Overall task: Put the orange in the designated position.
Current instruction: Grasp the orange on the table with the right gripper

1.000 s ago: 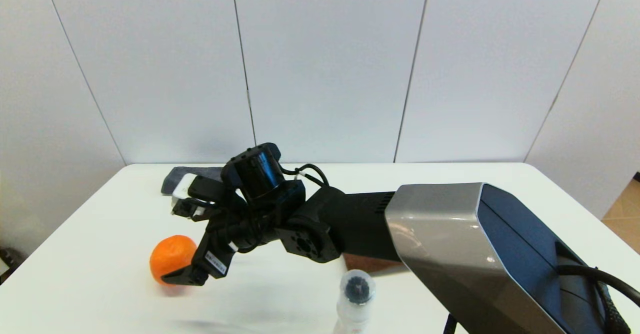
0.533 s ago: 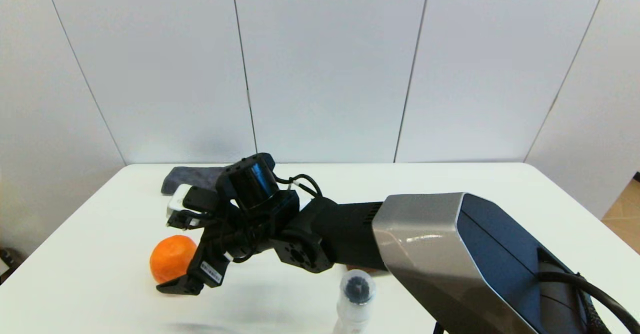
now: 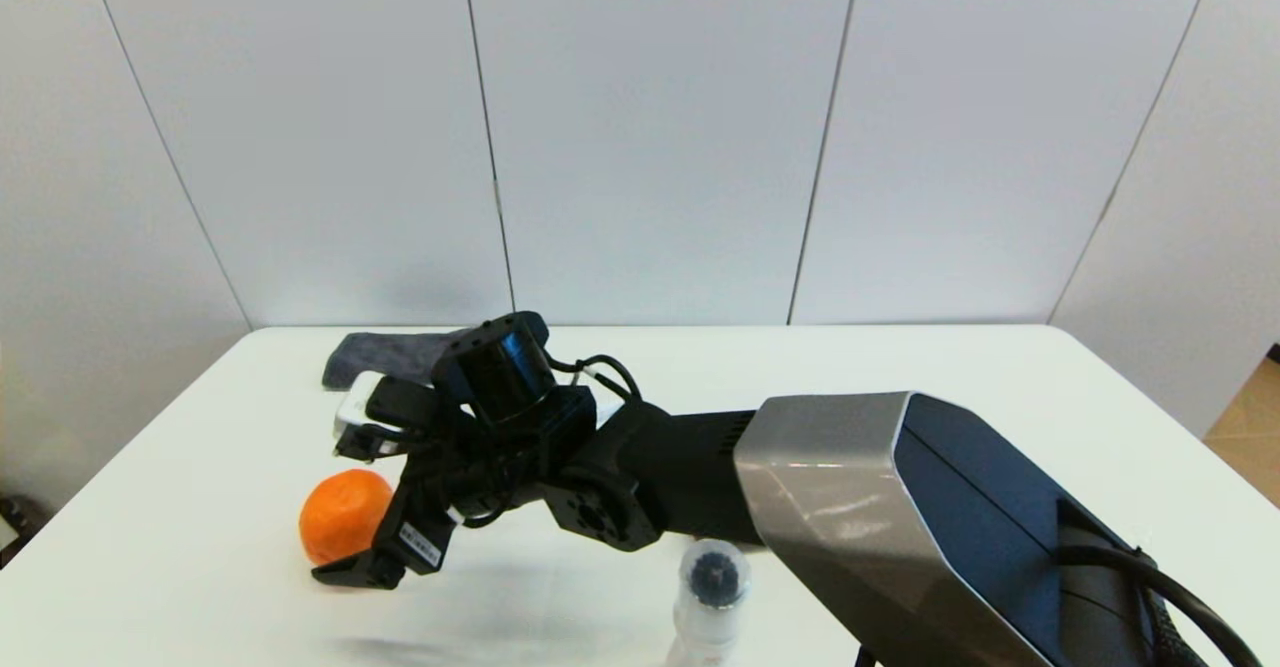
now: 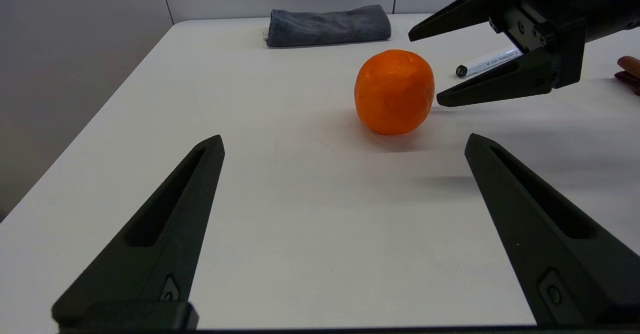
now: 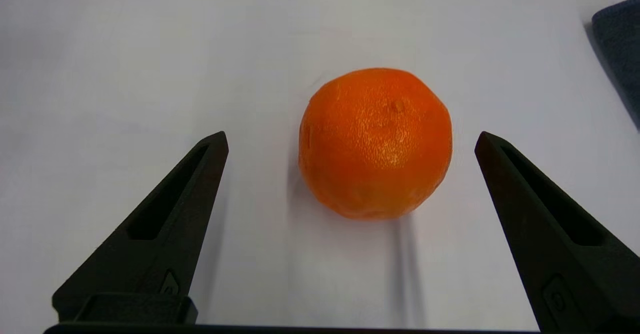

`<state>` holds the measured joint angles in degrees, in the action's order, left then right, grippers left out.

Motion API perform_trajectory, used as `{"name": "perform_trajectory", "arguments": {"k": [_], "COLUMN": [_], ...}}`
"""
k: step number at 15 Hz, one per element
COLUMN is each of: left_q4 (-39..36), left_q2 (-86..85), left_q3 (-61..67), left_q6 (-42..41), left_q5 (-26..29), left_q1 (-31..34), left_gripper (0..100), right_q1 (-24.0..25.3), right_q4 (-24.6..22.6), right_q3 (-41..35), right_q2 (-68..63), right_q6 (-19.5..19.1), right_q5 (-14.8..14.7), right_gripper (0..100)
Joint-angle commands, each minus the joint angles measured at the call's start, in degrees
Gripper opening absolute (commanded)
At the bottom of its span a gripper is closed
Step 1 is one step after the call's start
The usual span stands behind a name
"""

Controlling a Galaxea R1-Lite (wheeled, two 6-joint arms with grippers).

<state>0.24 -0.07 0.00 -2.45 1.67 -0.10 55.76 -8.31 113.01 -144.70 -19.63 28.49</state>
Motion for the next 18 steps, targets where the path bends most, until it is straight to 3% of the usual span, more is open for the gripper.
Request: {"name": "perform_trajectory", "arguments": {"k": [1,18], "left_q4": [0.0,0.0], "left_q2": [0.0,0.0], "left_q3": [0.0,0.0], "left_q6": [0.0,0.0], "left_q5": [0.0,0.0], "left_q1": [0.0,0.0], "left_gripper": [100,100], "right_q1": [0.1,-0.1], "right_q4": [-2.1,-4.6], "right_q3": [0.0,0.0], "right_q2": [-0.7,-3.8], "right_q6": [-0.1,-0.3], "right_q5": [0.3,0.6], "right_gripper": [100,100]}}
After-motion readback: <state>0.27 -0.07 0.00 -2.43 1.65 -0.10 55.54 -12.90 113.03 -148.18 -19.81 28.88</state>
